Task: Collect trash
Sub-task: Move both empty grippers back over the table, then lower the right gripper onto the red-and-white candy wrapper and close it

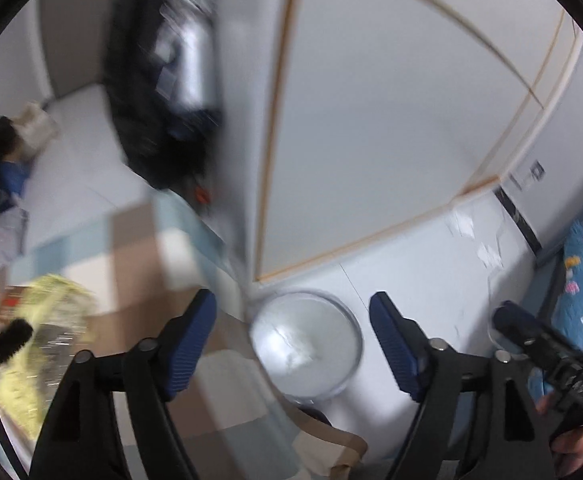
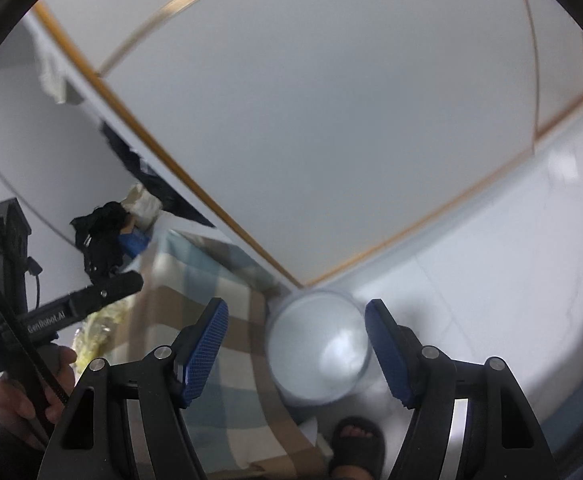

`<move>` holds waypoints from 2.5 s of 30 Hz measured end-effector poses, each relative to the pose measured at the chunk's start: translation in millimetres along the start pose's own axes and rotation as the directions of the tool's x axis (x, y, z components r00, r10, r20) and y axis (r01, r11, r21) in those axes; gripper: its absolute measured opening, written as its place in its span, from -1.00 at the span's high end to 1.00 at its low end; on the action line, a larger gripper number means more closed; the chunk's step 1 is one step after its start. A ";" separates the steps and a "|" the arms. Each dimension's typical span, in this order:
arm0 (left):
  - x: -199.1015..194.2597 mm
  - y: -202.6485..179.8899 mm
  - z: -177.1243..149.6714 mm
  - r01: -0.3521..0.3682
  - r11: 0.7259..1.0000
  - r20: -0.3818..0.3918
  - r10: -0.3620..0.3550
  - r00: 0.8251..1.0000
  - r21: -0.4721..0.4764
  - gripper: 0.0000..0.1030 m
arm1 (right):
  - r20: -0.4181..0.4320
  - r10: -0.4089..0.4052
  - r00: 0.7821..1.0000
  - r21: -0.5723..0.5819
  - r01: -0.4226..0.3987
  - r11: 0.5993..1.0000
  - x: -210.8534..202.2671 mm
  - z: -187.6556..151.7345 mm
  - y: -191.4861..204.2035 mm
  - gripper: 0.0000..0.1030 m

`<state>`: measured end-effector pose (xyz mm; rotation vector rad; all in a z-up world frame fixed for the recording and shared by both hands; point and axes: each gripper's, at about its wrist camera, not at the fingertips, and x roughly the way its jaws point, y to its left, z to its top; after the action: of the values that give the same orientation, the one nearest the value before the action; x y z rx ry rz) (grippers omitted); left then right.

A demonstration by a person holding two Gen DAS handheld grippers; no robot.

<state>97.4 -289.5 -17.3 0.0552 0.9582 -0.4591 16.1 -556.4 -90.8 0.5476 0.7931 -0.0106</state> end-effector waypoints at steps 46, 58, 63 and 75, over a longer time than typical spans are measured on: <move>-163.5 251.5 -117.5 -0.107 0.913 0.241 0.215 0.946 -0.393 -0.63 | -0.030 0.183 0.983 -0.437 -0.178 0.882 -6.3 -120.9 322.0 -0.86; -165.9 287.3 -140.8 -0.116 0.884 0.199 0.227 0.953 -0.452 -0.63 | -0.193 0.108 0.975 -0.568 -0.201 0.798 55.3 -182.2 352.0 -0.85; -163.7 299.7 -143.0 -0.095 0.868 0.188 0.210 0.959 -0.487 -0.63 | -0.256 0.068 0.964 -0.616 -0.217 0.757 80.8 -204.0 360.2 -0.83; -158.0 321.6 -148.5 -0.084 0.838 0.154 0.196 0.968 -0.539 -0.63 | -0.336 0.002 0.942 -0.660 -0.237 0.713 119.9 -228.3 365.2 -0.68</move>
<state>34.3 93.1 -27.1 -0.4163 0.8422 -0.0463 24.1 -111.4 -133.4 -0.1359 0.9953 0.5003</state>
